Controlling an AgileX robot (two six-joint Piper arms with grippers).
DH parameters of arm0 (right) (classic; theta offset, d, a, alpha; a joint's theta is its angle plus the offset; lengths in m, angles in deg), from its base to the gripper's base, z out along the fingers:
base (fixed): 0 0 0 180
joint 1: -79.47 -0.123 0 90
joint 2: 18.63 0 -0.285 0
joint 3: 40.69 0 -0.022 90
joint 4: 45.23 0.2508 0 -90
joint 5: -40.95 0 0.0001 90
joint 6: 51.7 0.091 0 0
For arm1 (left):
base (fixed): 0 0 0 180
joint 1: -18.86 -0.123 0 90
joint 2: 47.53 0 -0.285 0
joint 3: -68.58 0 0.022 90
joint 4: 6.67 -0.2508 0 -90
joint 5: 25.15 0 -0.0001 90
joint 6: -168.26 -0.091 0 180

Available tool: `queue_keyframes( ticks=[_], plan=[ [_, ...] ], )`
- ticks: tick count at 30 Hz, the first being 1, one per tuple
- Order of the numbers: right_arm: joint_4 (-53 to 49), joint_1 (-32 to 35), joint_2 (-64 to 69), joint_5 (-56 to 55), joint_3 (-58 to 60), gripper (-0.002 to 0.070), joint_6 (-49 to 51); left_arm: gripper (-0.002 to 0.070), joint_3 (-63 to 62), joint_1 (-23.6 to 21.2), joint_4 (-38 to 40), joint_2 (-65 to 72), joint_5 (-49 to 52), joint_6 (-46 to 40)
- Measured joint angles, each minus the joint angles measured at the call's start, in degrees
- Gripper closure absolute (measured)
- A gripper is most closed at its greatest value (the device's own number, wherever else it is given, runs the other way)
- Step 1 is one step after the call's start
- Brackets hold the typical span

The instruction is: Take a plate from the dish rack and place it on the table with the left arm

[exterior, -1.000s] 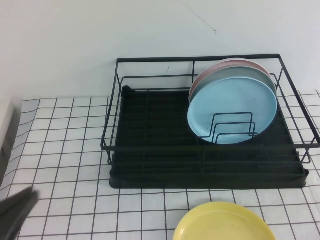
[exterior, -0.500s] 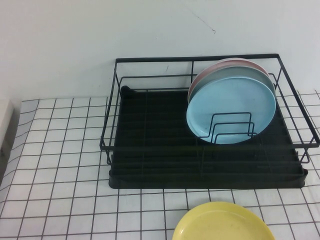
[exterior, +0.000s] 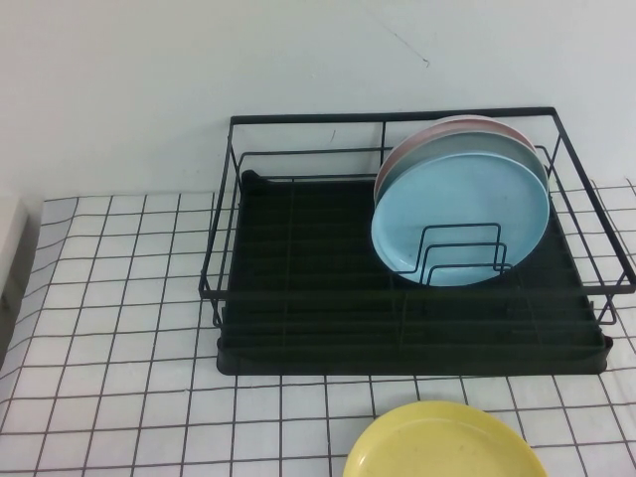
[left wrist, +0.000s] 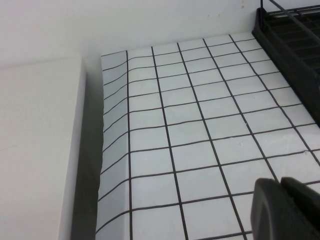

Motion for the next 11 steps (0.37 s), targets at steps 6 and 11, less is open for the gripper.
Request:
queue_keyframes(
  ticks=[6,11],
  plan=[
    [0.0,0.0,0.0,0.0,0.0,0.0678,0.0,0.0677,-0.1,0.0,-0.3,0.0,0.4,0.0],
    [0.0,0.0,0.0,0.0,0.0,0.0678,0.0,0.0677,-0.1,0.0,-0.3,0.0,0.4,0.0]
  ],
)
